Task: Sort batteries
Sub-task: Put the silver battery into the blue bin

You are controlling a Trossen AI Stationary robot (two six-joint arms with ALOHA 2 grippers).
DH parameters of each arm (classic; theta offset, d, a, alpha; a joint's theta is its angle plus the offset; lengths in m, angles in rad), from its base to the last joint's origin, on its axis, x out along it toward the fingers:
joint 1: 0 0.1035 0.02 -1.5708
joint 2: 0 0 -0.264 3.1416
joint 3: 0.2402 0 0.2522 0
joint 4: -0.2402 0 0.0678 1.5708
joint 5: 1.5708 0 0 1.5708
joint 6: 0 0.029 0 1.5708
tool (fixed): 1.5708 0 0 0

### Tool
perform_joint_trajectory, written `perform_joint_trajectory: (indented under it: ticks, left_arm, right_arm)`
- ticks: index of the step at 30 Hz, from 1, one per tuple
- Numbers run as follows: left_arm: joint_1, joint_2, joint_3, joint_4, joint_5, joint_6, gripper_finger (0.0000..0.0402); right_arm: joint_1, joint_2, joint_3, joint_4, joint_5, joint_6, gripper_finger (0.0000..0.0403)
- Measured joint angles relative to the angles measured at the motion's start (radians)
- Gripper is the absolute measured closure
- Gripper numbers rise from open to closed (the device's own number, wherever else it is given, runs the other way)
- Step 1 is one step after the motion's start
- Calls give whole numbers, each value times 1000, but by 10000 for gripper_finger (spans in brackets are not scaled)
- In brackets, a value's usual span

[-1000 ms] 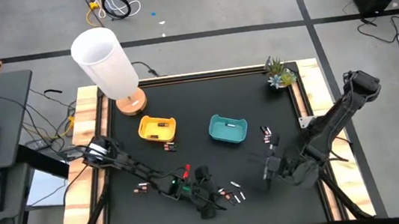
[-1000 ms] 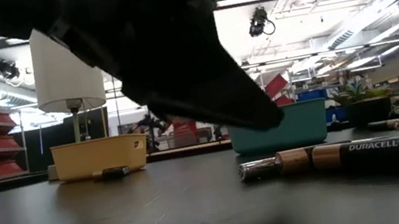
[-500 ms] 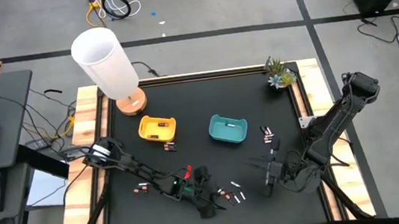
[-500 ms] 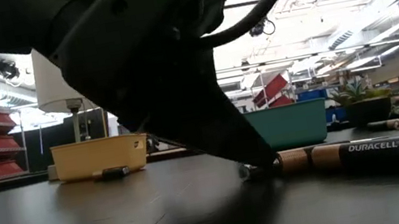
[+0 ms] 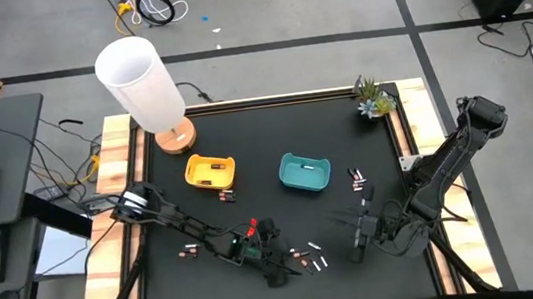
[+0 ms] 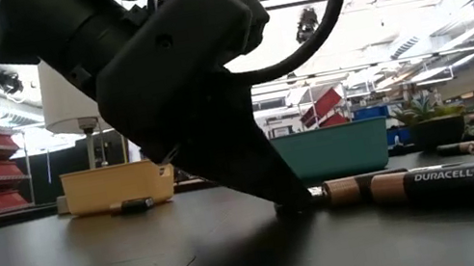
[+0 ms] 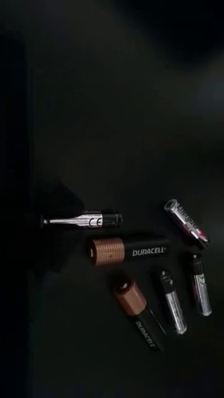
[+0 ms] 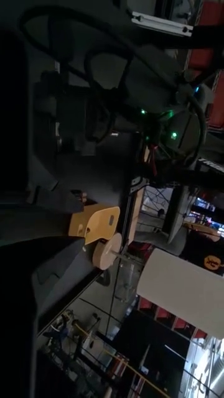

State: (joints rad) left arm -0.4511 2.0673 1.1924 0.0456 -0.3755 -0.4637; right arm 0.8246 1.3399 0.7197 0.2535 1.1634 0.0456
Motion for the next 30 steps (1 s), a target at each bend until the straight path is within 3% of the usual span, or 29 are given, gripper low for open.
perform_joint_trajectory:
  ticks: [2,11,18,25,30]
  left_arm:
    - [0,-4,0,-15,-30,15,371]
    - [38,-32,-3,-66,-55,89,371]
    - [90,-126,-4,-73,-65,202,371]
    - [223,-173,-3,-47,-87,329,366]
    - [348,-164,-3,40,-40,387,345]
  right_arm:
    - [0,0,0,0,-2,2,346]
    - [0,0,0,-2,-4,5,346]
    - [1,0,0,-15,-5,39,346]
    - [1,0,0,1,-5,43,346]
    - [1,0,-5,5,-5,57,346]
